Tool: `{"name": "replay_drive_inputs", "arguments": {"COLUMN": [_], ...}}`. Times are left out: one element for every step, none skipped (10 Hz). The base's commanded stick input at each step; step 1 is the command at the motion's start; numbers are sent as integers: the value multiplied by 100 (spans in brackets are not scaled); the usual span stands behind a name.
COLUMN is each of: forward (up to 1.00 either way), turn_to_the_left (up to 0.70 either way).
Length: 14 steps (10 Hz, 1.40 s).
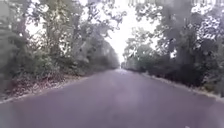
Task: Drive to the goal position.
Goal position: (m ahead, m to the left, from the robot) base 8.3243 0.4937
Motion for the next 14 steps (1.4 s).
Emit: {"name": "replay_drive_inputs", "arguments": {"forward": [100, 100, 100, 100, 100, 100, 100, 100, 100, 100, 100, 100, 100, 100], "turn_to_the_left": [0, 0, 0, -1, -3, -5, -13, -40, -38, -36, -20, -3, 0, 0]}}
